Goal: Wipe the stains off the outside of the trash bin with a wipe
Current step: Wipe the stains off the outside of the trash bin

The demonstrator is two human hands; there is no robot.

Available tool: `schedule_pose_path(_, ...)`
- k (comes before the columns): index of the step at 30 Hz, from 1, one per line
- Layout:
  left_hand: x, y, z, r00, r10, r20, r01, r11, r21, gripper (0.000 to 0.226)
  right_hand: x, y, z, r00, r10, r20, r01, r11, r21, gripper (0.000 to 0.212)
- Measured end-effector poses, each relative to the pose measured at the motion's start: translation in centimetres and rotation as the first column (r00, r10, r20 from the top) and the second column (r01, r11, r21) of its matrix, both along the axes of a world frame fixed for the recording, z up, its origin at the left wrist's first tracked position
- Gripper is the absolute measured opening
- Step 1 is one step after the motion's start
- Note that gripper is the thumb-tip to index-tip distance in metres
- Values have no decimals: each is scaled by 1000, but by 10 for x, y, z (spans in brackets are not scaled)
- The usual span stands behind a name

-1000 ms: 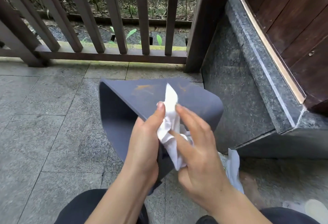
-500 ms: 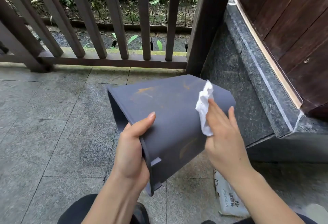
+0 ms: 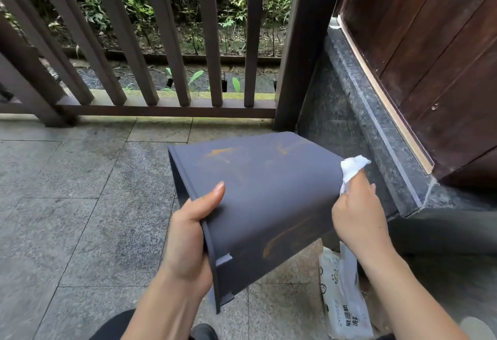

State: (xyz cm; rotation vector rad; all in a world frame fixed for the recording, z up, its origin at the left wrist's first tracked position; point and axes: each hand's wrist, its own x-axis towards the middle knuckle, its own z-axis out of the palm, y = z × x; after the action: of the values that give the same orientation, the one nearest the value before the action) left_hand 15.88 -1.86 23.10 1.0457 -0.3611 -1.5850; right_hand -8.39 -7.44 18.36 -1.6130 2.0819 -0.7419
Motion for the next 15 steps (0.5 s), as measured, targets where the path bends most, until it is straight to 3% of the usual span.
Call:
schedule_pose_path(2,-4,-1,0,1000,-7,14,7,1000,4,47,12,9,7,1000,21,5,-21,1000,20,43)
schedule_pose_path(4,-12,-4,-2,1000,-19,22,19,1000,-9,49,43,27,19,990,137,-19,-138,986,-96,47)
schedule_pose_path(8,-36,-7,-6,996,-71,48,74,995,-63,40,108,70,26,856,515,-47,-505,813,-291,65)
schedule_pose_path(11,-41,-9,-10,994,-63,-93,60,997,-38,41,111,69,25,827,559,63,-505,787,-355,63)
schedule_pose_path(15,-31,-16,-11,948,-40,-317,49,999,20,42,108,69,19,752,656,69,-591,716,-371,60)
